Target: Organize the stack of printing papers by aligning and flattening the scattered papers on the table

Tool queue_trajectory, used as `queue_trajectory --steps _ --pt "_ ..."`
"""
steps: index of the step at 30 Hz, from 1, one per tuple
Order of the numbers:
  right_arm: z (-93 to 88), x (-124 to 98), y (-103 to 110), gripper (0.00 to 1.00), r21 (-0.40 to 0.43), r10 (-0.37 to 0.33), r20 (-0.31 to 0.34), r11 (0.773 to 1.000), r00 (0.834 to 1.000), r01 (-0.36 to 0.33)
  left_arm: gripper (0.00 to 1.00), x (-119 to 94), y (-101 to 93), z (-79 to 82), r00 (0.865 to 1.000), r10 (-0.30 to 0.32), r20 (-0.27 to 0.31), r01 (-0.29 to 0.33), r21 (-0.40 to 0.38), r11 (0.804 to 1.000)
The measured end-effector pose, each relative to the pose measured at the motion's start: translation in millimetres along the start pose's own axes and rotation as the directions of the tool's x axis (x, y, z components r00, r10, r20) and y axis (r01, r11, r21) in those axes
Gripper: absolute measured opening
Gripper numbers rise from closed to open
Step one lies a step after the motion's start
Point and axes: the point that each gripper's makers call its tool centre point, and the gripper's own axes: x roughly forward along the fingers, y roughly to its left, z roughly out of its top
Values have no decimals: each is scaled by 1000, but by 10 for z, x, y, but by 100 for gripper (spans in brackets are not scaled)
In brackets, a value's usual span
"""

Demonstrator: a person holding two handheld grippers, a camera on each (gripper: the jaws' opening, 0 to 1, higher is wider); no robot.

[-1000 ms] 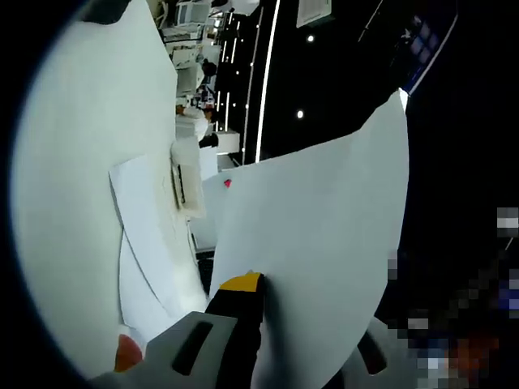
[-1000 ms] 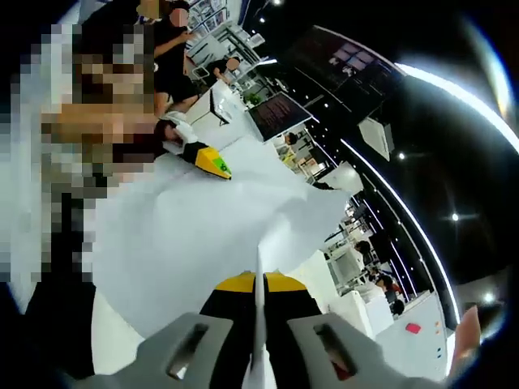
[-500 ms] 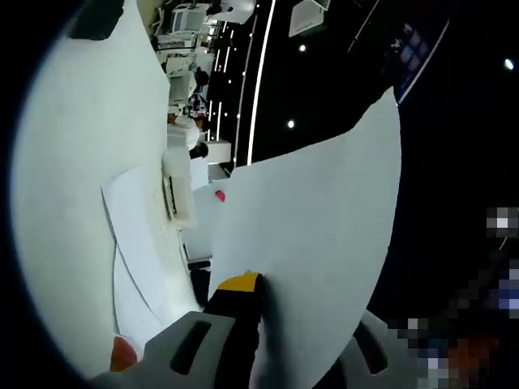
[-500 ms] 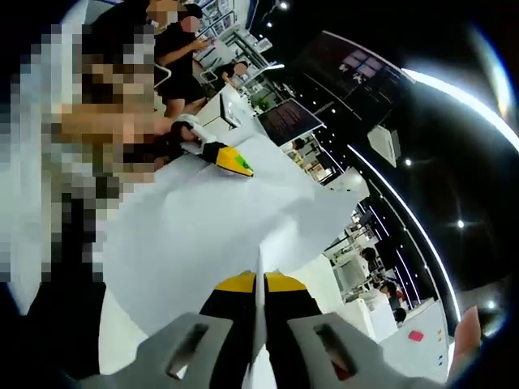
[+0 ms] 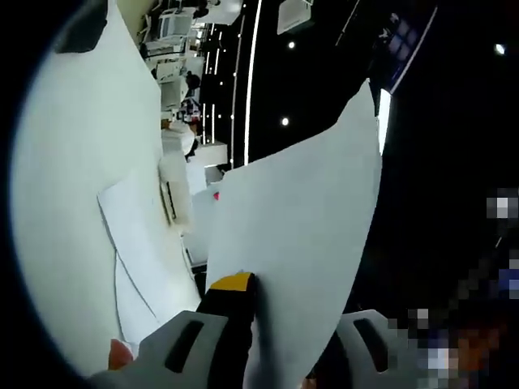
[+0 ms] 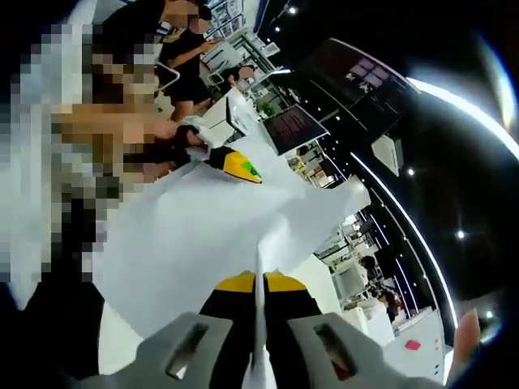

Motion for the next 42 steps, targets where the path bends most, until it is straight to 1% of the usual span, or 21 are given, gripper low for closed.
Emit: queue_trajectory --steps 4,7,8,11,12,14,18,21,24,25,28,30,32,34,35,36,38,42 --pt "30 -7 60 0 16 10 8 1000 1000 -10 26 -10 23 55 1000 7 16 -7 -4 1000" --pt "95 0 203 0 29 42 29 999 999 -43 26 -19 33 87 999 14 38 -15 4 1000" --pt "106 6 223 0 23 43 28 999 999 -44 26 -19 37 90 999 17 41 -18 8 1000" --pt "109 13 230 0 42 52 26 998 998 -53 24 -19 45 108 999 24 46 -25 13 1000" --pt "109 12 231 0 42 52 26 998 998 -53 22 -17 49 113 999 26 42 -27 20 999" --pt "116 13 222 0 40 48 29 998 998 -49 17 -28 73 143 998 44 55 -46 44 998" --pt "132 2 222 0 47 44 38 998 998 -46 13 -31 76 155 998 41 51 -43 39 998" --pt "142 -13 241 1 56 47 47 997 998 -50 7 -48 108 167 997 57 57 -60 57 997" --pt "167 -23 253 1 64 50 63 997 997 -54 6 -61 116 179 997 59 58 -63 74 995" --pt "166 -26 254 2 64 49 62 997 997 -53 6 -69 133 192 996 70 61 -75 85 993" --pt "167 -38 243 9 83 47 84 995 995 -54 6 -79 129 205 995 71 67 -76 89 993" --pt "168 -52 222 18 95 38 108 994 993 -48 6 -100 132 239 994 75 76 -82 95 992" --pt "136 -50 233 18 104 50 108 993 993 -61 6 -111 122 223 995 74 67 -80 87 993" --pt "102 -40 214 23 108 41 116 993 992 -53 5 -119 117 236 995 68 71 -74 83 994" --pt "85 -32 203 24 113 40 126 992 991 -54 5 -125 104 223 996 61 69 -65 57 996" --pt "58 -24 196 24 130 38 126 990 991 -54 5 -127 101 210 996 57 65 -60 51 997" --pt "1 -9 173 27 150 26 131 988 991 -46 5 -129 103 209 996 57 65 -60 47 997" --pt "-116 9 118 27 179 6 122 983 993 -28 5 -137 101 197 996 57 68 -59 27 998"
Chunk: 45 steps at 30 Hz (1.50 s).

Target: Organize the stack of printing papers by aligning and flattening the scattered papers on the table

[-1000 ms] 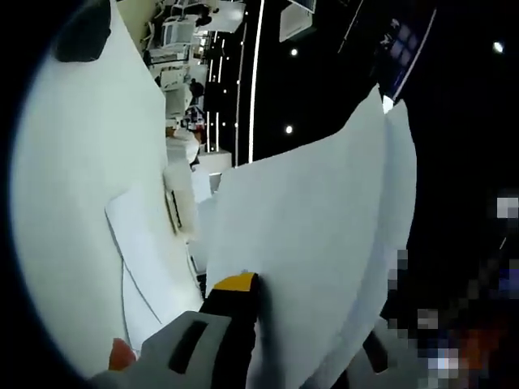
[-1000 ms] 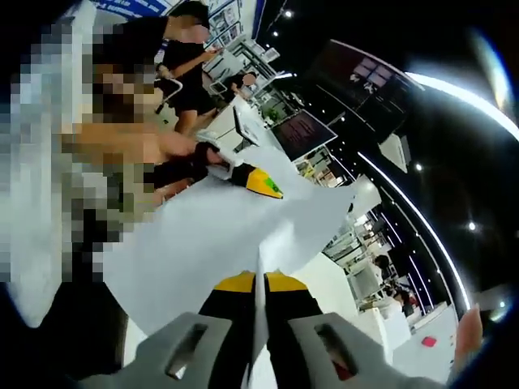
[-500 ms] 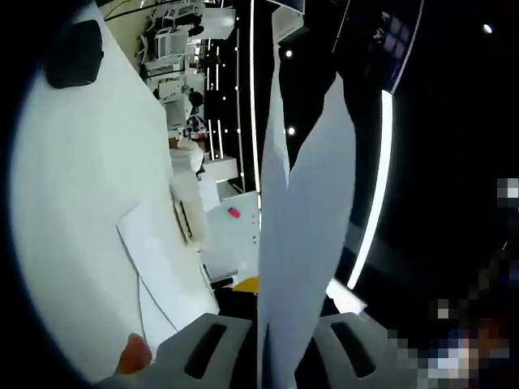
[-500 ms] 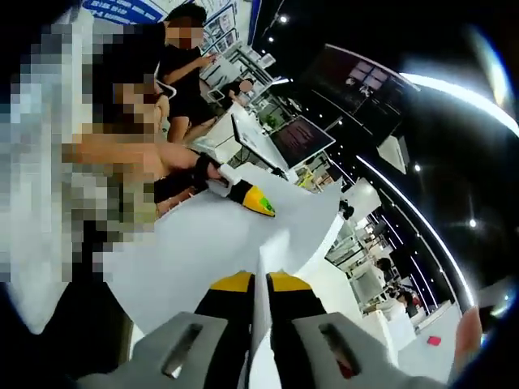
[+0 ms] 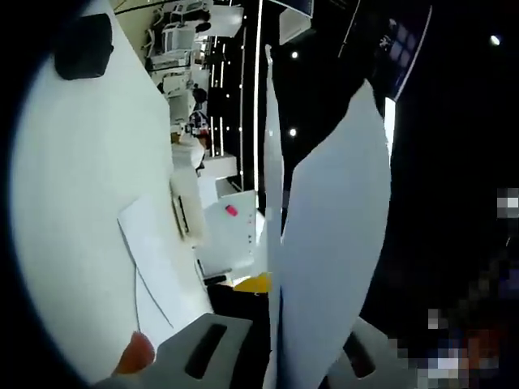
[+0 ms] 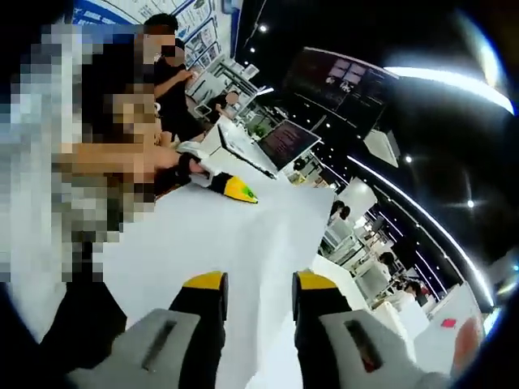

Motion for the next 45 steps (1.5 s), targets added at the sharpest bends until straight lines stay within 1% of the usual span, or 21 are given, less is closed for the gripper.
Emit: queue_trajectory --steps 4,7,8,10,11,13,14,18,21,22,23,24,25,27,29,31,33,36,39,41,45 --pt "-60 -42 -140 29 81 -39 33 996 999 36 5 5 -30 -8 1000 -12 -7 12 -18 1000" --pt "-117 -116 -324 32 152 -96 53 985 994 87 5 3 -72 -17 1000 -27 -10 27 -6 1000" --pt "-128 -128 -349 34 161 -103 55 983 993 93 5 1 -78 -16 1000 -29 -8 29 -5 1000" --pt "-270 -255 -580 39 219 -177 58 962 983 160 5 -24 -123 21 999 -43 -9 44 20 999" --pt "-339 -307 -669 47 236 -207 54 953 977 189 5 -37 -145 41 999 -52 -6 52 37 998" --pt "-578 -429 -851 62 245 -272 6 933 962 262 5 -70 -197 85 997 -72 4 72 47 996" --pt "-679 -476 -907 68 261 -294 -15 921 956 288 5 -82 -196 97 998 -64 0 64 93 994" --pt "-949 -608 -1036 67 319 -337 -52 886 940 336 5 -106 -232 204 998 -61 26 58 110 992" --pt "-1237 -707 -1120 67 347 -357 -100 862 929 369 5 -133 -262 338 995 -72 68 65 98 993" --pt "-1354 -745 -1137 67 370 -364 -128 846 923 385 5 -149 -273 405 992 -77 96 67 100 993" --pt "-1468 -764 -1135 66 405 -357 -153 828 921 388 5 -166 -280 432 991 -78 106 67 97 993" --pt "-1621 -798 -1147 66 448 -359 -185 798 915 404 5 -186 -294 490 988 -83 129 72 88 994" --pt "-1736 -818 -1151 65 466 -359 -205 782 910 414 5 -206 -315 560 984 -96 151 84 89 993" --pt "-1959 -826 -1109 65 493 -331 -246 766 911 412 5 -254 -332 654 981 -95 172 80 91 993" --pt "-2194 -830 -1040 66 511 -298 -308 750 904 421 5 -289 -372 753 975 -102 197 83 104 991" --pt "-2352 -805 -992 66 527 -279 -335 736 900 425 5 -325 -419 872 970 -108 219 85 114 990" --pt "-2417 -767 -951 66 531 -267 -341 737 901 419 5 -344 -485 982 963 -121 241 92 130 987" --pt "-2488 -629 -864 70 520 -241 -336 759 910 393 5 -342 -588 1076 959 -139 247 103 153 983" --pt "-2421 -447 -849 73 487 -235 -287 799 929 353 5 -352 -675 1117 956 -152 251 109 175 979" --pt "-2335 -278 -829 80 507 -209 -244 805 947 308 5 -373 -716 1141 952 -160 261 114 183 977" --pt "-2215 54 -870 83 479 -183 -190 841 965 254 5 -404 -774 1147 949 -170 265 120 195 974"
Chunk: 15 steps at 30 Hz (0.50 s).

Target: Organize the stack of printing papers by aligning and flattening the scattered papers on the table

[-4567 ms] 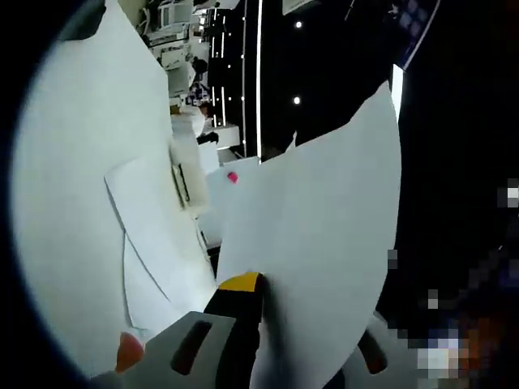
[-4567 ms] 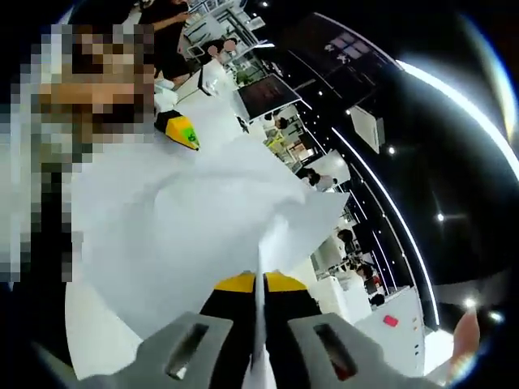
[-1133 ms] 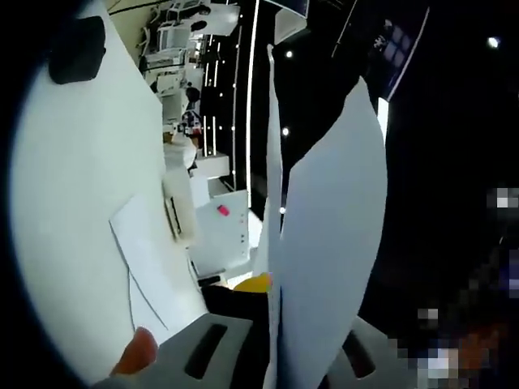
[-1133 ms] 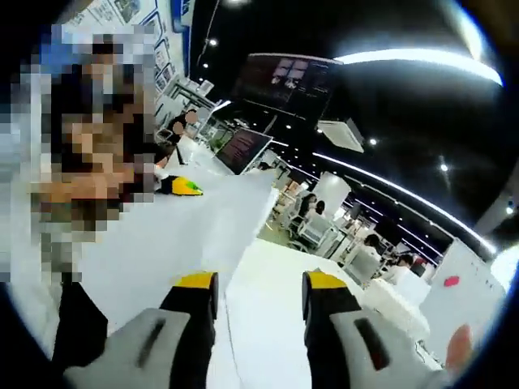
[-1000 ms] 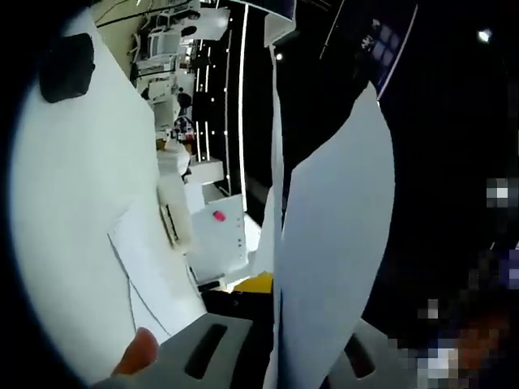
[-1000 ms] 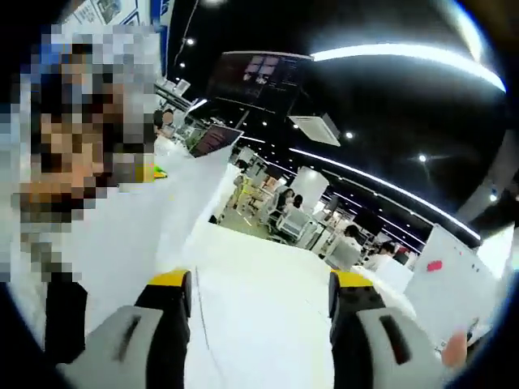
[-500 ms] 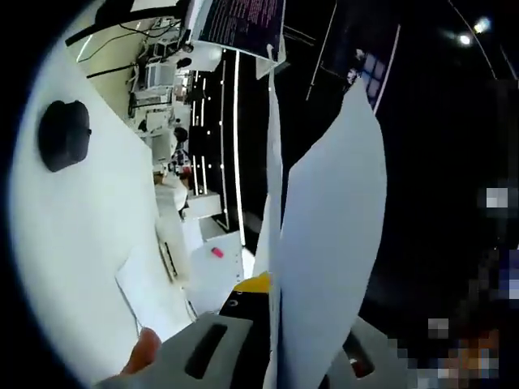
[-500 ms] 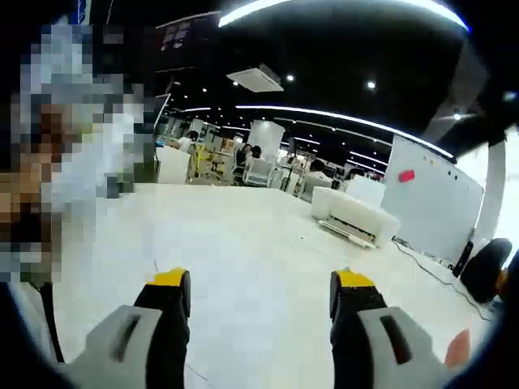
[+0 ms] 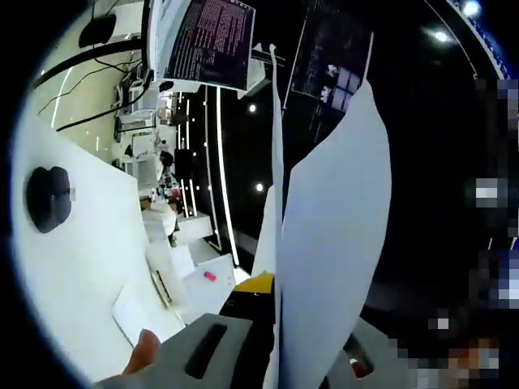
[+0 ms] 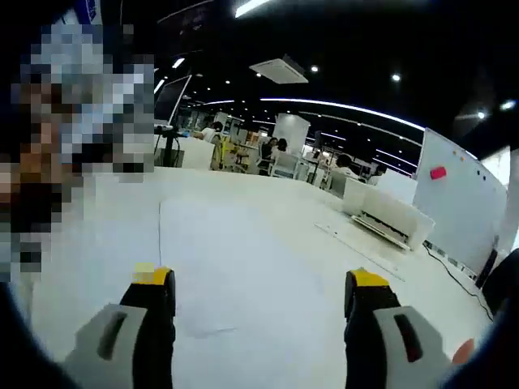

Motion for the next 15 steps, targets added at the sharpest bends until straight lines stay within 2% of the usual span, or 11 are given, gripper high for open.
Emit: queue_trajectory --steps 5,9,11,15 --pt "26 438 52 85 7 60 -23 998 998 -60 5 -6 -51 52 1000 -5 2 5 11 1000" --pt "7 775 90 85 81 133 -40 988 990 -129 5 18 -96 97 1000 -8 1 8 26 1000" --pt "-16 961 62 86 122 157 -44 981 987 -150 5 29 -109 126 1000 -7 4 7 40 999" --pt "-115 1227 -53 86 155 168 -69 975 983 -156 5 56 -123 184 1000 -4 11 4 60 998"
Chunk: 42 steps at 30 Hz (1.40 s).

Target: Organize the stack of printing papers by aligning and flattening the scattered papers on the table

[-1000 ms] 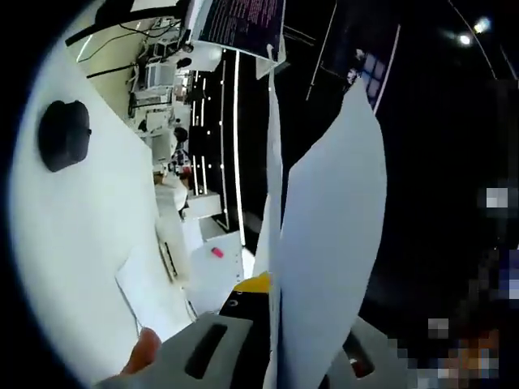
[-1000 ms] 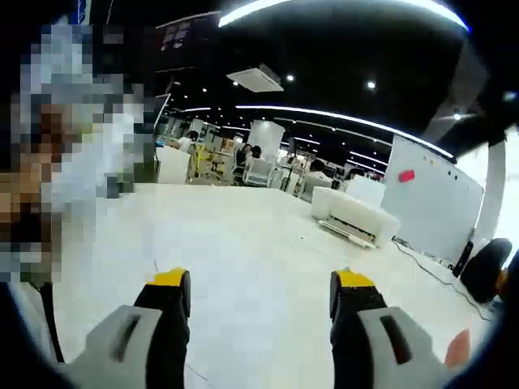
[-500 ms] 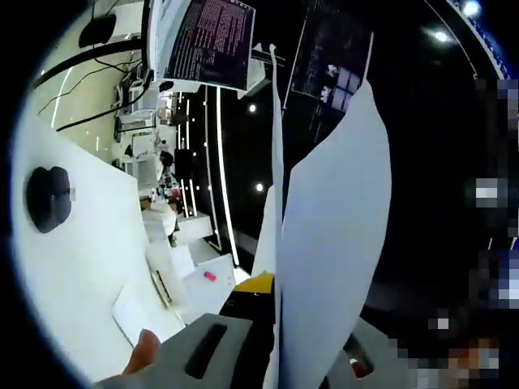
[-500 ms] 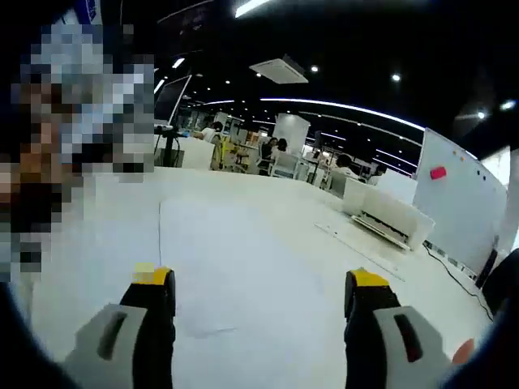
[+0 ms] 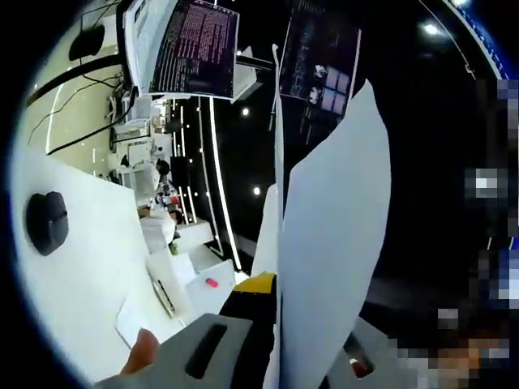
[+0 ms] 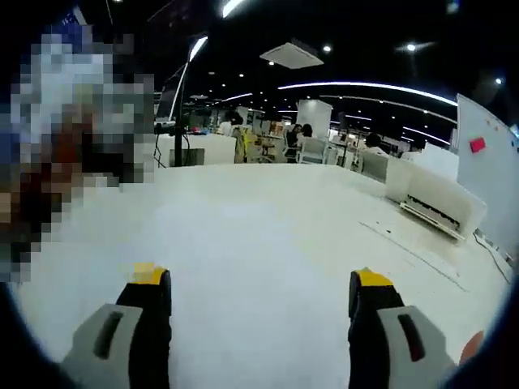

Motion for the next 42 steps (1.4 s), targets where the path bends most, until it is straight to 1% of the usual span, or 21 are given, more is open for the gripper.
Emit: queue_trajectory --steps 1,3,4,6,7,9,12,16,20,22,28,32,33,34,35,38,41,42 --pt "-10 48 -41 86 14 4 2 1000 1000 -4 5 5 1 16 1000 2 2 -2 9 1000" --pt "-21 135 -145 85 74 0 7 997 1000 0 5 12 4 40 1000 4 4 -4 16 1000" --pt "-3 159 -158 85 97 1 25 995 1000 -3 5 15 8 54 1000 4 5 -5 20 1000" --pt "-7 185 -198 82 102 5 37 995 999 -9 5 18 15 72 1000 8 8 -8 26 1000" --pt "-12 193 -206 81 101 4 37 995 999 -8 5 21 17 80 1000 8 9 -8 28 1000" --pt "-3 200 -202 81 83 19 57 996 998 -24 5 29 21 103 1000 6 10 -7 33 999" --pt "-37 198 -150 83 76 43 53 996 998 -46 5 42 22 124 1000 -1 10 1 36 999" --pt "-107 206 -115 81 54 52 27 997 998 -54 5 53 41 95 1000 -1 7 1 27 1000" --pt "-100 216 -142 80 60 48 32 997 998 -50 5 55 19 70 1000 -1 3 1 27 1000" --pt "-86 220 -136 80 64 56 40 996 998 -58 5 58 2 79 1000 -3 4 2 32 999" --pt "-68 271 -137 79 51 68 31 996 997 -69 5 86 -39 91 1000 -10 5 10 41 999" --pt "-126 306 -126 78 60 79 13 995 997 -79 5 91 -42 69 1000 -12 -2 12 38 999" --pt "-134 310 -128 78 79 82 18 993 996 -83 5 89 -40 72 1000 -12 -2 12 37 999" --pt "-77 320 -131 77 60 85 48 994 995 -88 5 87 -36 73 1000 -11 -1 11 37 999" --pt "-107 304 -137 76 69 78 33 994 996 -80 5 84 -26 80 1000 -9 -1 9 37 999" --pt "-98 279 -148 69 74 73 33 994 997 -75 5 82 -19 83 1000 -7 1 7 33 999" --pt "-71 244 -122 64 69 78 32 994 996 -80 5 83 -23 81 1000 -9 3 9 31 999" --pt "-75 247 -113 61 66 84 30 994 996 -86 5 85 -22 79 1000 -10 3 10 31 999"
